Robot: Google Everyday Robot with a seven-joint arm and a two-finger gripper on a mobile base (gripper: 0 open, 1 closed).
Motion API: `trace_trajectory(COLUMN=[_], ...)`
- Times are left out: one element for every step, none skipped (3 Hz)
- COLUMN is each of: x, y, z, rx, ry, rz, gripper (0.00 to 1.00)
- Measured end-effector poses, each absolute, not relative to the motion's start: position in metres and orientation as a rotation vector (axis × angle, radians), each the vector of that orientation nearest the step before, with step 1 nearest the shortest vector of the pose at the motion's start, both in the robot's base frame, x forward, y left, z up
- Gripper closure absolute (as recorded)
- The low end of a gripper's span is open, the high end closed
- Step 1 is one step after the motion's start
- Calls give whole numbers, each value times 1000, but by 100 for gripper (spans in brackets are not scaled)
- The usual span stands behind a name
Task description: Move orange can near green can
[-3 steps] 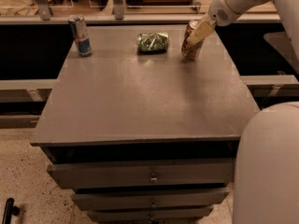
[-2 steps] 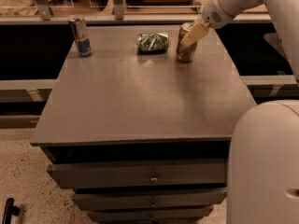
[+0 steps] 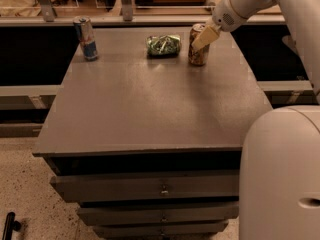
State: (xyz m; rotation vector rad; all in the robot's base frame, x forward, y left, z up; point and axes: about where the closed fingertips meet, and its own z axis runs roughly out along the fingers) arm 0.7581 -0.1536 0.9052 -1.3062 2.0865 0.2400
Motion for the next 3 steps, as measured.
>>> trace_trajectory(x=[759, 758, 744], y=[-151, -152, -164], z=[902, 902, 914], rx=[-1310, -1298, -1309], ry=[2088, 2086, 2065], rz=[245, 264, 276], gripper=[1, 0, 0])
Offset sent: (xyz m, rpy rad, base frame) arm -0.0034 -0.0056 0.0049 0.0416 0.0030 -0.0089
